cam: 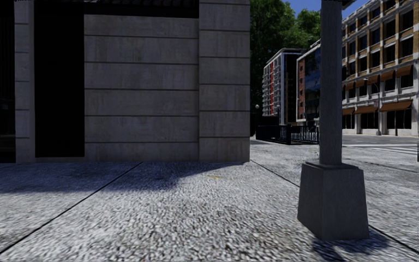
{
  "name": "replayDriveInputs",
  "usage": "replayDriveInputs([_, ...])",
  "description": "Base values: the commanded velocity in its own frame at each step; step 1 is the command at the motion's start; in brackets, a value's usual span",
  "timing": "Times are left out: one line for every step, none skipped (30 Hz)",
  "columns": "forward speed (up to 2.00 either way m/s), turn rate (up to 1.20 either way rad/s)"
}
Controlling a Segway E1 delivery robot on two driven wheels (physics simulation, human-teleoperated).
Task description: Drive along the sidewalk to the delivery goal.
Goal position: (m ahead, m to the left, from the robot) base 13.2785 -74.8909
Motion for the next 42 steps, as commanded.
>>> replayDriveInputs([1.77, 0.0])
replayDriveInputs([1.77, 0.0])
replayDriveInputs([1.77, 0.0])
replayDriveInputs([1.77, 0.0])
replayDriveInputs([1.77, 0.0])
replayDriveInputs([1.77, 0.0])
replayDriveInputs([1.77, 0.0])
replayDriveInputs([1.77, 0.0])
replayDriveInputs([1.77, 0.0])
replayDriveInputs([1.76, 0.0])
replayDriveInputs([1.76, 0.0])
replayDriveInputs([1.76, 0.0])
replayDriveInputs([1.76, 0.0])
replayDriveInputs([1.76, 0.0])
replayDriveInputs([1.76, 0.0])
replayDriveInputs([1.76, 0.0])
replayDriveInputs([1.76, 0.0])
replayDriveInputs([1.76, 0.0])
replayDriveInputs([1.76, 0.0])
replayDriveInputs([1.76, 0.0])
replayDriveInputs([1.76, 0.0])
replayDriveInputs([1.76, 0.0])
replayDriveInputs([1.76, -0.13])
replayDriveInputs([1.76, -0.13])
replayDriveInputs([1.76, -0.44])
replayDriveInputs([1.76, -0.63])
replayDriveInputs([1.76, -0.83])
replayDriveInputs([1.76, -0.83])
replayDriveInputs([1.76, -1.2])
replayDriveInputs([1.76, -1.2])
replayDriveInputs([1.76, -1.2])
replayDriveInputs([1.76, -1.2])
replayDriveInputs([1.76, -1.2])
replayDriveInputs([1.76, -1.2])
replayDriveInputs([1.76, -1.2])
replayDriveInputs([1.76, -1.2])
replayDriveInputs([1.76, -1.2])
replayDriveInputs([1.76, -1.2])
replayDriveInputs([1.76, -1.2])
replayDriveInputs([1.76, -1.2])
replayDriveInputs([1.76, -1.2])
replayDriveInputs([1.76, -1.2])
